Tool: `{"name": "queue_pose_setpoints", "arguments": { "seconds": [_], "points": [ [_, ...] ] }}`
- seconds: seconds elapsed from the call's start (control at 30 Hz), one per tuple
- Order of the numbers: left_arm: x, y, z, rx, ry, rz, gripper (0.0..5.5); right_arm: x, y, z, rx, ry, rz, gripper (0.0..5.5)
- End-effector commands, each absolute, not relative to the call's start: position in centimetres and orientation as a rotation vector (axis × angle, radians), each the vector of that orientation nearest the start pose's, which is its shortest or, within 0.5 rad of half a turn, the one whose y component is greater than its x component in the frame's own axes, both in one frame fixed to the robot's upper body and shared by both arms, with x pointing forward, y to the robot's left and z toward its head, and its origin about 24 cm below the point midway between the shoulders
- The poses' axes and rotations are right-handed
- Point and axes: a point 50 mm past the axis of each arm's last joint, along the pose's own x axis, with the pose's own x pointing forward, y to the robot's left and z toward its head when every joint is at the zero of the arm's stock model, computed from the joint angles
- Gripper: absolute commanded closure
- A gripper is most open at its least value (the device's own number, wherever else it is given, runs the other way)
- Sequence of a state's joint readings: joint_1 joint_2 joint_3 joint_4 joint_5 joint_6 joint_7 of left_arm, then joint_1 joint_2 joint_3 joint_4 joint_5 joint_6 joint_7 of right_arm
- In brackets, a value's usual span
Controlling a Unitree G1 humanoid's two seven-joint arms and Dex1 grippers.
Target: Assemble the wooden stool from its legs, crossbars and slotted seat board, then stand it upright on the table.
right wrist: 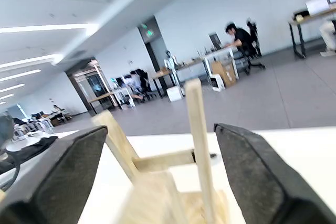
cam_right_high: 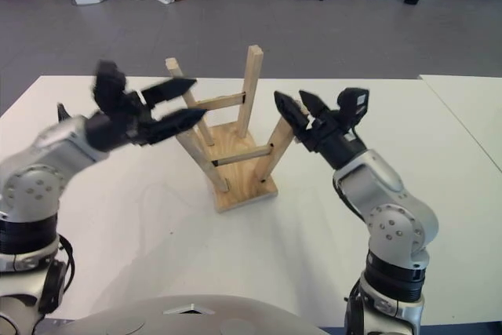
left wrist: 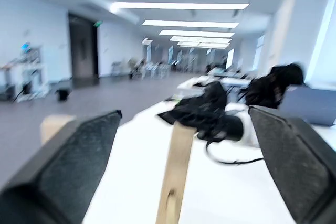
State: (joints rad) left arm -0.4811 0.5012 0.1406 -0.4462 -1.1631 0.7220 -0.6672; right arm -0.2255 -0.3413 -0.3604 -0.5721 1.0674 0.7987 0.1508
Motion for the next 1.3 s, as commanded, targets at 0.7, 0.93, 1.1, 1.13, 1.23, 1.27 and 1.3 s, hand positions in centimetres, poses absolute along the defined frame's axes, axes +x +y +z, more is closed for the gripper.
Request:
{"name": "queue_pose_setpoints", "arguments": {
  "seconds": [0.7, 0.93, 1.1, 1.13, 1.23, 1.27, 1.3],
  "points": [
    [26.9, 7.4, 14.8, -0.136, 0.01, -0.939, 1.04, 25.9, -13.0, 17.1, 0.599, 0.004, 0.62, 1.7],
    [26.0, 9.4, 31.0, -0.204, -0.521, -1.091, 1.04, 25.4, -15.5, 18.6, 0.568, -0.092, 0.575, 1.7],
    [30.4, 20.1, 33.5, 0.042, -0.566, -0.695, 1.04, 24.2, -15.8, 18.9, 0.575, -0.125, 0.637, 1.7],
    [31.9, 22.6, 30.9, 0.109, -0.451, -0.606, 1.04, 23.9, -15.8, 19.1, 0.574, -0.134, 0.67, 1.7],
    [33.3, 26.9, 20.9, 0.422, -0.054, -0.491, 1.04, 23.6, -15.9, 19.1, 0.558, -0.118, 0.727, 1.7],
    [33.0, 27.4, 17.7, 0.441, 0.039, -0.497, 1.04, 23.6, -16.0, 19.0, 0.543, -0.101, 0.739, 1.7],
    [32.7, 27.9, 15.1, 0.419, 0.093, -0.496, 1.04, 23.5, -16.1, 18.8, 0.518, -0.079, 0.753, 1.7]
  ]
}}
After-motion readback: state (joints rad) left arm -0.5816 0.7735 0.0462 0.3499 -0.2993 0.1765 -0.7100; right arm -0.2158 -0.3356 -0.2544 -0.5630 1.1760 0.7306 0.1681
